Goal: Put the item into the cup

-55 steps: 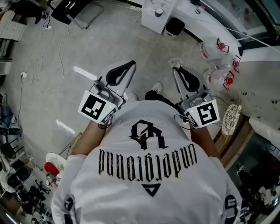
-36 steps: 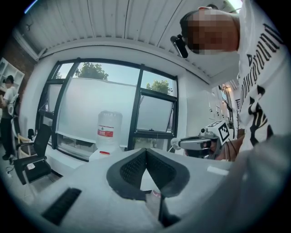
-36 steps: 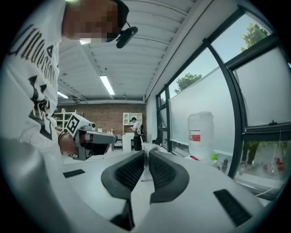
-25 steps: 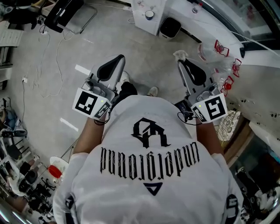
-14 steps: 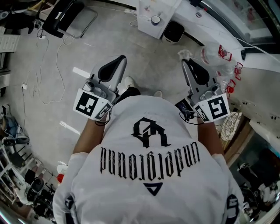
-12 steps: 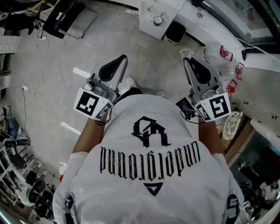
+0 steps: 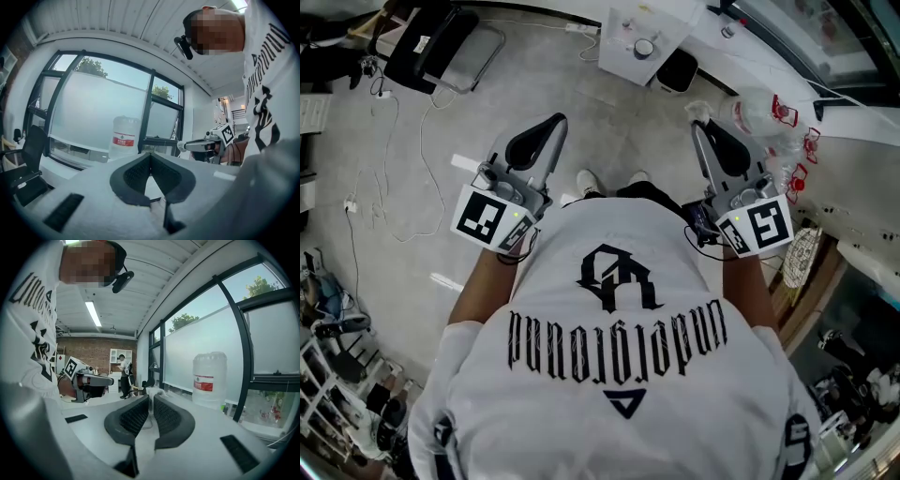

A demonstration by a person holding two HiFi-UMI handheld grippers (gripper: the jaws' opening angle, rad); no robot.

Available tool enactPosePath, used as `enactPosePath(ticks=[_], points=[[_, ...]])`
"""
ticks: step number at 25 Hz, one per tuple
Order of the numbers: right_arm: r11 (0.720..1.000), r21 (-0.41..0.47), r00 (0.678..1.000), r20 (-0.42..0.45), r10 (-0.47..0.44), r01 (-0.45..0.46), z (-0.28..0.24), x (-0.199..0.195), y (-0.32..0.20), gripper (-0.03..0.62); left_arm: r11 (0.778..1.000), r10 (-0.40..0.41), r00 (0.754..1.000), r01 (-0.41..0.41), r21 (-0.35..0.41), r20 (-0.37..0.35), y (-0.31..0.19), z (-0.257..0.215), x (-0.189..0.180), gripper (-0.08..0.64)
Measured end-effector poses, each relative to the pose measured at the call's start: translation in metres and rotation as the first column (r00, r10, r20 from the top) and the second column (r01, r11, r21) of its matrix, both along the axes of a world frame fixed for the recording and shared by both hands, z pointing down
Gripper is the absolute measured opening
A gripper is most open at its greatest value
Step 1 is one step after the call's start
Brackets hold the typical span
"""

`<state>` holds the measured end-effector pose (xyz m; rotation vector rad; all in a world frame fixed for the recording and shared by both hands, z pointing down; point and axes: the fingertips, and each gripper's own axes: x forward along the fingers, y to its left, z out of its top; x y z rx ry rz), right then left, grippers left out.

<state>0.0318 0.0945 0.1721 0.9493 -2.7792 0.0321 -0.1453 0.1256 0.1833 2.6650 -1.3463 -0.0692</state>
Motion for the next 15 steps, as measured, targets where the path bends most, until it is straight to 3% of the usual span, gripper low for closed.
enactPosePath(ticks=[15], points=[[1.0,-0.015,1.0,-0.005,0.001,-0.001,0.016,-0.006,-0.053,0.04,1.0,0.002,1.0,-0.002,-0.007,0.02,-0.047,0.004,-0.002,0.012]])
